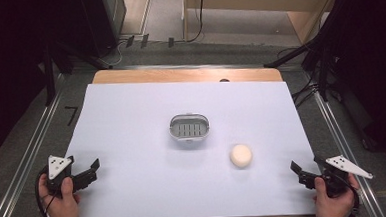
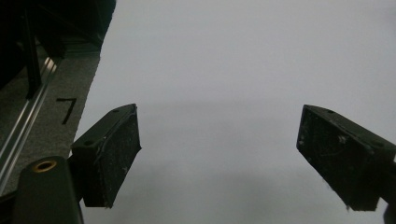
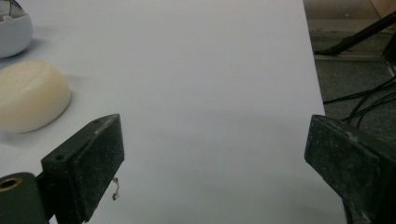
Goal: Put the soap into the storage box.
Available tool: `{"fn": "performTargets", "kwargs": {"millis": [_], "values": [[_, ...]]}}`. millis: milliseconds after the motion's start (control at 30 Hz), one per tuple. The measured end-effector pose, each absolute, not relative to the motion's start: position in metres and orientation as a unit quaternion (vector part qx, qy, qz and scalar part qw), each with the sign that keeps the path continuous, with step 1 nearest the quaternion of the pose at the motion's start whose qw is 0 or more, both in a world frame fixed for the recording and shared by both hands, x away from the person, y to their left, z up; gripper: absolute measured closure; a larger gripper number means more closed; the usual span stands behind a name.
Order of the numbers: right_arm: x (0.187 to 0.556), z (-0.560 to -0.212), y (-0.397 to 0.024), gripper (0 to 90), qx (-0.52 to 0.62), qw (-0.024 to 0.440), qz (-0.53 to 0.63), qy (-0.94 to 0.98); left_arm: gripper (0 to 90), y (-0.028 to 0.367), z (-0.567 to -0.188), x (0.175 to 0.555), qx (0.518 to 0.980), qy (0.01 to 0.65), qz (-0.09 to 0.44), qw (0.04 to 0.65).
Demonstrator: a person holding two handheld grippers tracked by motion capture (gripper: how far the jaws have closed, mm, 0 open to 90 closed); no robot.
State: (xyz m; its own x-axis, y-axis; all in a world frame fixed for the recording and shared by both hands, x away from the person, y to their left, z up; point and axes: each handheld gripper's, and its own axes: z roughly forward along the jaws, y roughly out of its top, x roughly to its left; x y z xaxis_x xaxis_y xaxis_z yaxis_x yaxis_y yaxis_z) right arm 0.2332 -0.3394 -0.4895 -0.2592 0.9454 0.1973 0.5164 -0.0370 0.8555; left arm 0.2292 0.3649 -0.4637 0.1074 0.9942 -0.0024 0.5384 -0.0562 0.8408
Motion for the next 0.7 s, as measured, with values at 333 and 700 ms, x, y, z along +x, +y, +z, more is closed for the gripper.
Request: {"fn": "performTargets", "kwargs": {"millis": [333,700], "values": [[0.2367,-0.4892,-0.3344,13.4,0.579,0.254,0.416,0.654,14.4,0.3646,-0.4637,0.2297,0.654,0.587,0.319,0.354],[0.2322,-0.4861,-0.3306,24.3,0.578,0.281,0.427,0.636,14.4,0.3647,-0.4637,0.2296,0.654,0.587,0.319,0.355]]}}
